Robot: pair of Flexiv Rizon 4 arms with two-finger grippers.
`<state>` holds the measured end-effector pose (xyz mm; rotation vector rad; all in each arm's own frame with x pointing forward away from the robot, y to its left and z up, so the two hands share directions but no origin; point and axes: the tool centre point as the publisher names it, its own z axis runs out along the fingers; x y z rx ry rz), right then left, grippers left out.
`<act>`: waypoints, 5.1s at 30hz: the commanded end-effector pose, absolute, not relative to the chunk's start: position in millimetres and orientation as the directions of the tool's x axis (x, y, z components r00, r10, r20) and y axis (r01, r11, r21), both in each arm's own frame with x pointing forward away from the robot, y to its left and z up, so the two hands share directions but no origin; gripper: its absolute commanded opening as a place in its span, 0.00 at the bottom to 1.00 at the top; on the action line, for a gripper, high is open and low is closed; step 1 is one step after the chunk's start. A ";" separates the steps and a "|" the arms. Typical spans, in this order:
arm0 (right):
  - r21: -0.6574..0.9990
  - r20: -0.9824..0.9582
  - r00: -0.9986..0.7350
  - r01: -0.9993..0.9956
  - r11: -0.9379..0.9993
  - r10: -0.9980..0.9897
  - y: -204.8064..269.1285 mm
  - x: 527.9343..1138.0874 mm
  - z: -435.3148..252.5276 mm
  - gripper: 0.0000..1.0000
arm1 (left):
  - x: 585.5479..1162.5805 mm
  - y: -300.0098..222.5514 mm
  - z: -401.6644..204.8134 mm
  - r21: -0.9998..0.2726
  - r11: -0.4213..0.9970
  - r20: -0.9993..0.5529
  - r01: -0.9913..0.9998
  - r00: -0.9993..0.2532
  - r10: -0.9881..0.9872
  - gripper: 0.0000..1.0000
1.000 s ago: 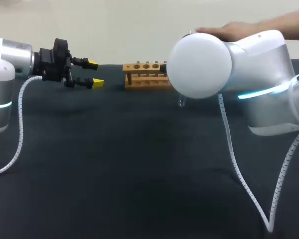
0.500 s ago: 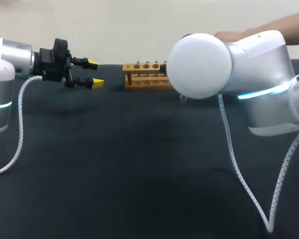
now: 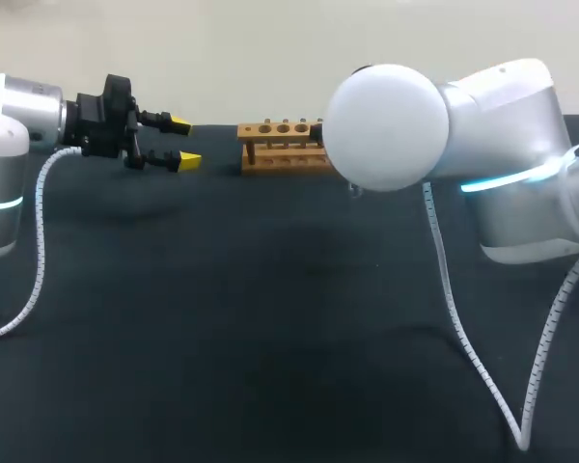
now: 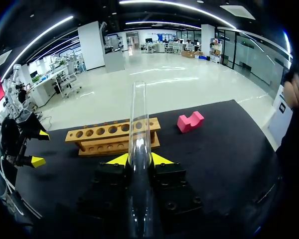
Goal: Grasp the test tube, adjust it, and insert it.
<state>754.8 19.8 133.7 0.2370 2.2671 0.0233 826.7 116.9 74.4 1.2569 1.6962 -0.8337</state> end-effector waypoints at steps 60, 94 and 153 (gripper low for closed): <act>0.049 -0.668 -0.741 0.044 0.998 0.065 58.4 838.3 31.9 0.00 | 825.8 117.2 73.6 -0.024 0.276 -0.908 0.961 -0.136 0.396 1.00; 0.120 -0.784 -0.585 0.187 0.975 0.209 43.8 810.2 94.9 0.00 | 825.8 117.2 73.6 -0.024 0.276 -0.908 0.961 -0.136 0.396 1.00; 0.103 -0.992 -0.051 0.193 0.976 0.114 24.7 918.1 147.5 0.00 | 825.8 117.2 73.6 -0.024 0.276 -0.908 0.961 -0.136 0.396 1.00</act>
